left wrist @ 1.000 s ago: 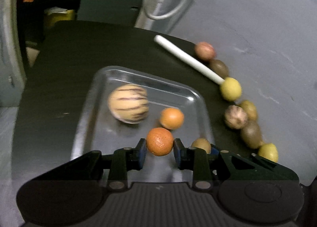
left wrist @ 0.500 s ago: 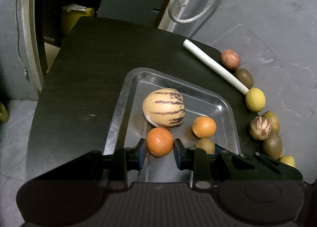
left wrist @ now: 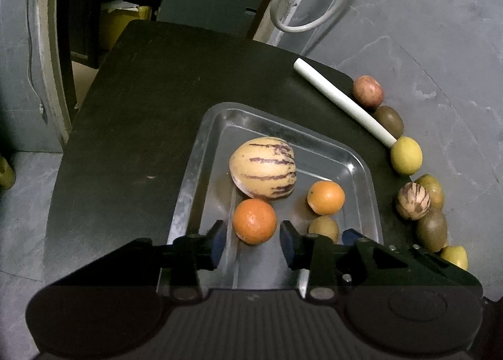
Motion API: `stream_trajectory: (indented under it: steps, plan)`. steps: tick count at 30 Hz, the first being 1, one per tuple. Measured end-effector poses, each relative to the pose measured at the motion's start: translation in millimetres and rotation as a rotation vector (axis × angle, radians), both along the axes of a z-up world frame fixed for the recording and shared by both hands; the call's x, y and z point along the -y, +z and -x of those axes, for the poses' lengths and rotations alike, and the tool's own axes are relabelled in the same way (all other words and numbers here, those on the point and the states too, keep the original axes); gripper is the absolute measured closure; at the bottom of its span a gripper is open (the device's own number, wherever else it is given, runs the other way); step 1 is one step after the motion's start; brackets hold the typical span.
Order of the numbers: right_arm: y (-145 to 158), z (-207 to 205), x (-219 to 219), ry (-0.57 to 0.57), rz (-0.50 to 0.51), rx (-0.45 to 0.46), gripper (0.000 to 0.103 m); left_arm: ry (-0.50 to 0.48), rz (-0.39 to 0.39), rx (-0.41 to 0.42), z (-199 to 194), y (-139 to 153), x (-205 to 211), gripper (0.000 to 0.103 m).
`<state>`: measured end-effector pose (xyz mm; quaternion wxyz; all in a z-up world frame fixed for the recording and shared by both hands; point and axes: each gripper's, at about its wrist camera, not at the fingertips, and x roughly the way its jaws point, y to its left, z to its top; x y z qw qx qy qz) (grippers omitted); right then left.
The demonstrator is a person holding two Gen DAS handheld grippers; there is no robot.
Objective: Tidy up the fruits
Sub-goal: 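Lower the tangerine into the tray with the left tool while the right tool releases the kiwi there, then withdraw both open tools from the tray toward the fruit row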
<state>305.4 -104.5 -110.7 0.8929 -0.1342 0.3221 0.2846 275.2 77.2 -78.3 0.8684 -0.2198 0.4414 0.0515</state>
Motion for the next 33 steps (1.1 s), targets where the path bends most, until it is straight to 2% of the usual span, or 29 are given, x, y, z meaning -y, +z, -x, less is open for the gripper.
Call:
stream_trajectory:
  steps: [7, 9, 15, 21, 24, 33]
  plan:
    - [13.1, 26.5, 8.9, -0.041, -0.011, 0.034, 0.048, -0.033, -0.016, 0.038, 17.9, 16.1, 8.3, 0.042]
    - [17.9, 36.5, 12.4, -0.056, -0.018, 0.045, 0.042, -0.042, -0.03, 0.051, 24.1, 22.7, 9.8, 0.028]
    - [32.3, 69.1, 23.3, -0.106, -0.043, 0.074, 0.024, -0.049, -0.07, 0.091, 50.4, 40.5, 11.0, 0.002]
    - [45.1, 106.5, 35.3, -0.157, -0.075, 0.1, 0.008, -0.064, -0.092, 0.1, 77.9, 50.3, 14.4, 0.001]
    - [49.3, 125.8, 42.1, -0.179, -0.086, 0.11, 0.003, -0.085, -0.109, 0.102, 93.0, 53.8, 16.9, 0.001]
    - [50.8, 176.0, 64.9, -0.266, -0.097, 0.094, 0.001, -0.176, -0.165, 0.098, 134.4, 58.0, 30.3, 0.0]
